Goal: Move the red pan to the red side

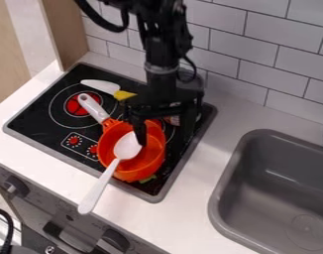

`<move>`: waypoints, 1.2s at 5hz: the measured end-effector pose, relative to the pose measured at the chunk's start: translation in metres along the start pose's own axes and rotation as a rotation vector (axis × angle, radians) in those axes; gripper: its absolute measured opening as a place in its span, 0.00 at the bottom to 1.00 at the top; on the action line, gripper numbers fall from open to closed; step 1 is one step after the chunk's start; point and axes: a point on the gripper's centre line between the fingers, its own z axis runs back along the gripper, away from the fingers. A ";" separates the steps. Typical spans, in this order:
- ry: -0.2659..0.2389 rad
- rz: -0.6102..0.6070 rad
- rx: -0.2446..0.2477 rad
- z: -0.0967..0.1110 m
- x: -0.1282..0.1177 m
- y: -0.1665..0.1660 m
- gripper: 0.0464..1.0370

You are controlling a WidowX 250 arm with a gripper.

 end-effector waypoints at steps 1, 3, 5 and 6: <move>0.019 -0.003 -0.025 0.010 -0.001 0.004 0.96; -0.100 -0.153 -0.047 0.025 0.006 0.031 0.96; -0.202 -0.379 -0.057 0.043 0.031 0.089 0.96; -0.235 -0.393 -0.054 0.049 0.045 0.112 0.96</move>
